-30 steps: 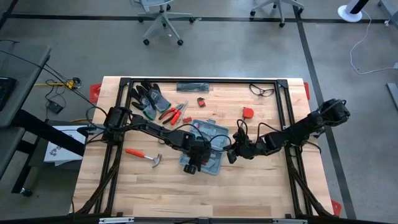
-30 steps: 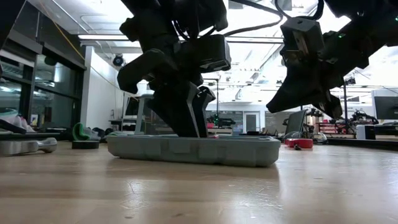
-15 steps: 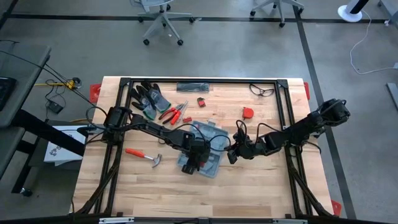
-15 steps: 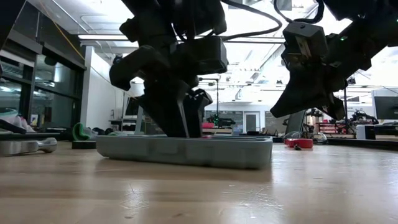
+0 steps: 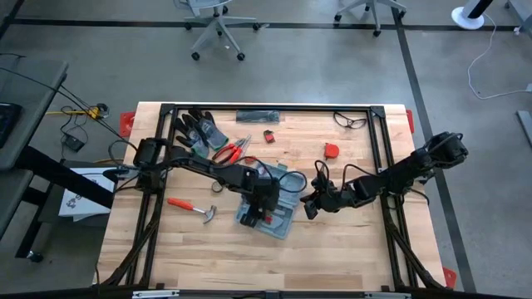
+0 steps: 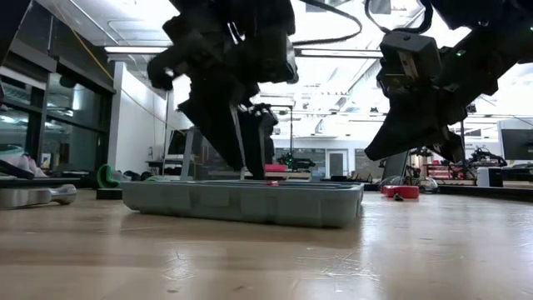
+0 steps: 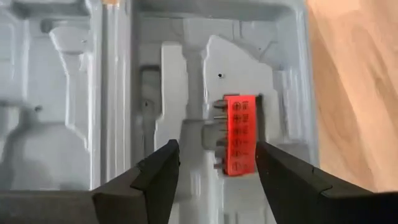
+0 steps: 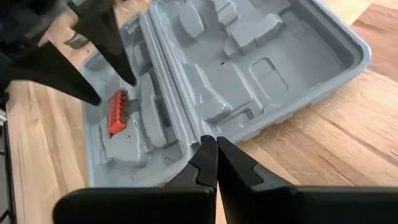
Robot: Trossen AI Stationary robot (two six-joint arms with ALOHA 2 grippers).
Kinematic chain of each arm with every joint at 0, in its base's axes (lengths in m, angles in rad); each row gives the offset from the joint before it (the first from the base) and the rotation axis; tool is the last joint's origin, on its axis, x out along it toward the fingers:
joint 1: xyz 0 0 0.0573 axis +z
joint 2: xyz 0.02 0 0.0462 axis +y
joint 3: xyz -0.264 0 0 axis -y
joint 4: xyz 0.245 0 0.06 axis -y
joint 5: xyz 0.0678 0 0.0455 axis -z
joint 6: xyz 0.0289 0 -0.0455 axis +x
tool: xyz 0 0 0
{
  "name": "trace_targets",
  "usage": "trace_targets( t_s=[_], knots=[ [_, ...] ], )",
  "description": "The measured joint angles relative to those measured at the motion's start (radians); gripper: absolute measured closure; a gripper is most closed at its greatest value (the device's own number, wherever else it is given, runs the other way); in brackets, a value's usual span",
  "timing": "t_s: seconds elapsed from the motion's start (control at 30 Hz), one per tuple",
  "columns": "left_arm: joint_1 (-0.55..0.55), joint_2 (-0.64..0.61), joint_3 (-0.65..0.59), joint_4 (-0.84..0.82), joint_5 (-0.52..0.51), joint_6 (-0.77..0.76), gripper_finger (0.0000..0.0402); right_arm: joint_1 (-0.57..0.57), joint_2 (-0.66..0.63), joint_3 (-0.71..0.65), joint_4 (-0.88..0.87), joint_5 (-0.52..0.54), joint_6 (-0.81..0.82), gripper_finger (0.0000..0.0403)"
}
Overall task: Prefit tool cases
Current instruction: Put the bottom screwdriver bit set into the gray prefit tool case
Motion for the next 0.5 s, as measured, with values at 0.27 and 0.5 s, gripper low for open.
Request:
trace_targets(
  t_s=[0.27,0.5],
  knots=[
    [0.091,-0.126,0.000,0.007,0.030,-0.258,0.0219,0.000,0.000,0.000,0.078,-0.012,0.064,0.0403],
    [0.084,-0.372,-0.182,0.088,-0.202,-0.395,0.0253,-0.096,0.024,0.070,0.112,-0.127,-0.074,0.0403]
  ],
)
